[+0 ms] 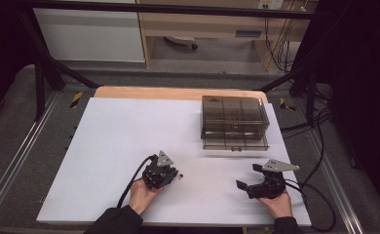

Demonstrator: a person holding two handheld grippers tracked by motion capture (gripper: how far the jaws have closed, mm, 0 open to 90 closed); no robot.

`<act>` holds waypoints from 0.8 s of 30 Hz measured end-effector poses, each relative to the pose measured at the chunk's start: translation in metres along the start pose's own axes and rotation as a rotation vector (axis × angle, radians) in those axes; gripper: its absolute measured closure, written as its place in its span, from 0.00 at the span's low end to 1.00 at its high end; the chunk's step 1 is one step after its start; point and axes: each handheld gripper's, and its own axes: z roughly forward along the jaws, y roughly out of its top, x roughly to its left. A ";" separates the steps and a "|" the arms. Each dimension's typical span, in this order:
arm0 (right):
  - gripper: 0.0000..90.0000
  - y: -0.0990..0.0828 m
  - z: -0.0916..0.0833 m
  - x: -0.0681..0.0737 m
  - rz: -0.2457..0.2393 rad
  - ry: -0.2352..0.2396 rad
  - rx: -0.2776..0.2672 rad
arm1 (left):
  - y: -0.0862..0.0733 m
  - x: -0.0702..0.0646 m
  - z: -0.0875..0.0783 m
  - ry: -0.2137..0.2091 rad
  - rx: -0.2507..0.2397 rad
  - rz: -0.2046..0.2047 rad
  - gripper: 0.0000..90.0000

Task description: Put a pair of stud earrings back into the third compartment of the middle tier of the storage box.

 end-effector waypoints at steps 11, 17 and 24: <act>0.01 0.000 0.000 0.000 0.000 0.003 0.003 | 0.006 0.003 -0.013 -0.039 -0.033 -0.023 0.91; 0.01 0.000 0.000 0.000 0.000 0.003 0.003 | 0.013 0.000 -0.017 -0.048 -0.037 -0.013 0.91; 0.01 0.000 0.000 0.000 0.001 0.003 0.003 | 0.025 -0.001 -0.018 -0.070 -0.042 -0.010 0.91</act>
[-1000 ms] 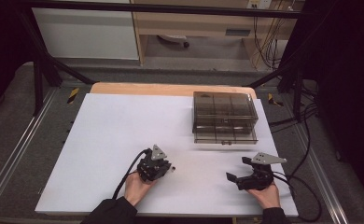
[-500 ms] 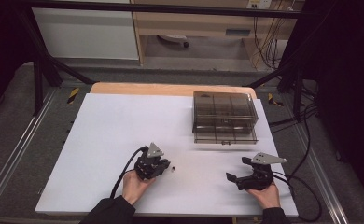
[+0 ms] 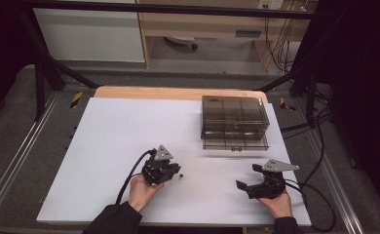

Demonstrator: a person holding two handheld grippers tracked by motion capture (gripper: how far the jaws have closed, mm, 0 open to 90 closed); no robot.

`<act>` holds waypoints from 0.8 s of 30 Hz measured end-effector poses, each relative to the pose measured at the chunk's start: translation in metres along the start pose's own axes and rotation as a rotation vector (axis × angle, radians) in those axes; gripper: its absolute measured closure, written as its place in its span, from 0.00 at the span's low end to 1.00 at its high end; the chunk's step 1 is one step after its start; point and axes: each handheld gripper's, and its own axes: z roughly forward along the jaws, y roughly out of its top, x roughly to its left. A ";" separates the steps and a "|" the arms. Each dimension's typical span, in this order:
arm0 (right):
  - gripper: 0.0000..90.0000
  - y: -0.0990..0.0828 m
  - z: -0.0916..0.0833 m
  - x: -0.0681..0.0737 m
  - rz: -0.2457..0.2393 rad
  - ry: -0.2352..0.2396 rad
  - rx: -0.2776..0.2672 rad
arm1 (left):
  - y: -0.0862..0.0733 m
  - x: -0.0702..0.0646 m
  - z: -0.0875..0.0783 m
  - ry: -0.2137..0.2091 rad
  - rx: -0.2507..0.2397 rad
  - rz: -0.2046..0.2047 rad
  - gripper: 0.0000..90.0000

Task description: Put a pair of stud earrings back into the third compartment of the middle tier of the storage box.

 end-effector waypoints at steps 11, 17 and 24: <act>0.01 0.000 -0.001 0.000 -0.001 0.001 0.002 | 0.030 -0.011 0.008 -0.021 -0.002 0.026 0.91; 0.01 0.000 -0.001 0.000 0.001 0.001 0.004 | 0.046 -0.017 0.017 -0.037 -0.003 0.039 0.91; 0.01 0.000 -0.001 0.000 -0.001 -0.002 0.006 | 0.065 -0.025 0.027 -0.056 -0.006 0.053 0.91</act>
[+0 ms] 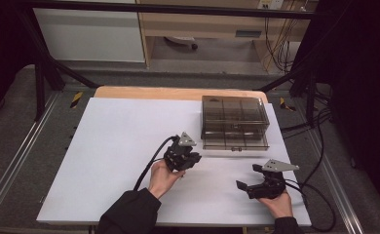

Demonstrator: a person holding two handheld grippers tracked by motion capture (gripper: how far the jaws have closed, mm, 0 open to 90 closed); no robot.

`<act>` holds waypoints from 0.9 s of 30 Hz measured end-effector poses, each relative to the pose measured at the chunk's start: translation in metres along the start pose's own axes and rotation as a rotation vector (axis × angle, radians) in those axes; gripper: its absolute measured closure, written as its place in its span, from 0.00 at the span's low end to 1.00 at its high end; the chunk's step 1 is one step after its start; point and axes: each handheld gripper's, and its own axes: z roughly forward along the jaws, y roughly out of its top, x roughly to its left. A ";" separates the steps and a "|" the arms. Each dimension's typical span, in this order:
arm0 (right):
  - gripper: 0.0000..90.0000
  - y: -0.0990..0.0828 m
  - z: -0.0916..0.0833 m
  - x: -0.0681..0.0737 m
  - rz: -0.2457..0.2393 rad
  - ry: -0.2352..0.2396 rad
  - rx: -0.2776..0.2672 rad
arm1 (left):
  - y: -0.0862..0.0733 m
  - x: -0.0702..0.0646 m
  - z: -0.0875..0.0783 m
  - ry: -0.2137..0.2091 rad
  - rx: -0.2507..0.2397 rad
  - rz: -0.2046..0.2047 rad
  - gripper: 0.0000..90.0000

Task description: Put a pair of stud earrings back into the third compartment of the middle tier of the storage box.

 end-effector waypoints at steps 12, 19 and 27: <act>0.01 0.000 0.000 0.000 0.000 -0.001 0.001 | 0.032 -0.007 0.024 -0.013 0.003 0.014 0.91; 0.01 0.000 0.000 0.000 0.001 -0.003 0.004 | 0.052 -0.014 0.041 -0.025 0.002 0.021 0.91; 0.01 0.000 0.000 0.000 0.003 -0.002 0.005 | 0.073 -0.026 0.061 -0.035 0.008 0.043 0.91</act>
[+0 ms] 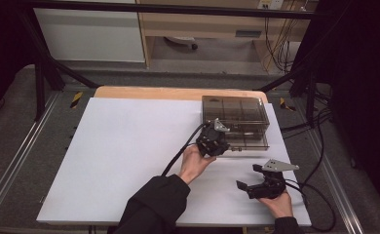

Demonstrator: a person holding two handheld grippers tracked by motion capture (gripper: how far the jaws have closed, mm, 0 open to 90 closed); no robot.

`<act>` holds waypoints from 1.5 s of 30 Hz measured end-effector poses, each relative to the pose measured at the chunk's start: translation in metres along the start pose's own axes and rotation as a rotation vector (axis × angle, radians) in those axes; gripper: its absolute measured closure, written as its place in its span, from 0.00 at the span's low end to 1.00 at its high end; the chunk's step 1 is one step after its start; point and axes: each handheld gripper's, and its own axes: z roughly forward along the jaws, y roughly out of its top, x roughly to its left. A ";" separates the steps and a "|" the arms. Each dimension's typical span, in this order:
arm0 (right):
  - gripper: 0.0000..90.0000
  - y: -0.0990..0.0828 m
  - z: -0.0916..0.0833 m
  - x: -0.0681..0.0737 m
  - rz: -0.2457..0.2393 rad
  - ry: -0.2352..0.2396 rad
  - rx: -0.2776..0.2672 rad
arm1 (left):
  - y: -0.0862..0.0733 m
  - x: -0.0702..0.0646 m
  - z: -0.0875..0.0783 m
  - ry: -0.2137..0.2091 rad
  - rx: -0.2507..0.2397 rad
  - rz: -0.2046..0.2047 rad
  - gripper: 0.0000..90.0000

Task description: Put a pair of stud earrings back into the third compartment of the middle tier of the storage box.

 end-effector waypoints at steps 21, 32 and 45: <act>0.01 0.000 0.000 0.000 -0.010 -0.001 0.004 | 0.036 -0.005 0.044 0.012 0.004 0.001 0.91; 0.01 0.000 0.000 -0.001 -0.013 -0.005 0.006 | 0.047 -0.008 0.066 0.011 -0.001 0.001 0.91; 0.01 0.000 0.000 0.000 -0.012 -0.002 0.002 | 0.050 -0.017 0.092 0.023 0.043 0.031 0.90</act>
